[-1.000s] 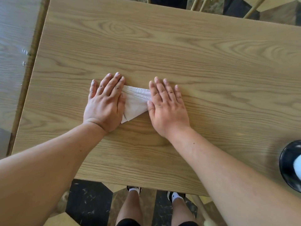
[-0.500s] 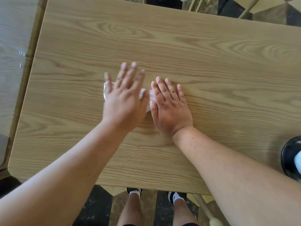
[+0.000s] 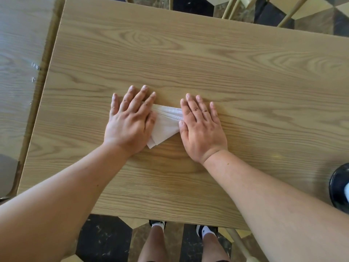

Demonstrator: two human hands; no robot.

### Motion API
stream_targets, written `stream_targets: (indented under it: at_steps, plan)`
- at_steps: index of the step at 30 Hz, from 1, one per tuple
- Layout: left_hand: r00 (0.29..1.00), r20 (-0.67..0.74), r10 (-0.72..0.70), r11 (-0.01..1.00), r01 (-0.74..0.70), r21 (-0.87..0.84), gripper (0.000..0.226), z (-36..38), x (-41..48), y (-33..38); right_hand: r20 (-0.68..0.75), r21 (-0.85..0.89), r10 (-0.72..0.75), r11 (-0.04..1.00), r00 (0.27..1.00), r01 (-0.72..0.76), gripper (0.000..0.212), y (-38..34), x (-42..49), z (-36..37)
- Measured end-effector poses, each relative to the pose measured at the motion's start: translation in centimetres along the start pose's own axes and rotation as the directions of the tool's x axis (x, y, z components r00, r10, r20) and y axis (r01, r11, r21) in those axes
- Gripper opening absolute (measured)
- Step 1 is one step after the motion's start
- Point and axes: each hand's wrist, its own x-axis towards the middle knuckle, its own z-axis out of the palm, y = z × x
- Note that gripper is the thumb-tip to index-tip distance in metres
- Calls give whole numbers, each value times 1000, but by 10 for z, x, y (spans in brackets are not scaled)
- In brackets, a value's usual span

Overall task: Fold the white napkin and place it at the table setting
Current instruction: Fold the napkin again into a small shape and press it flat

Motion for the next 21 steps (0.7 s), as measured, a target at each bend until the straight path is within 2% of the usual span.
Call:
stream_targets:
  at_steps: [9, 17, 21]
  plan:
    - [1000, 25, -6, 1000, 5, 2, 56, -1, 0, 4, -12, -6, -2, 1000, 1000, 1, 62, 1, -1, 3]
    - [998, -64, 3, 998, -7, -55, 60, -3, -7, 3, 0, 26, -1, 1000, 1000, 1, 62, -1, -2, -2]
    - [998, 48, -33, 999, 33, 4, 65, -29, -2, 9, 33, 97, 10, 995, 999, -13, 62, -6, 1, -12]
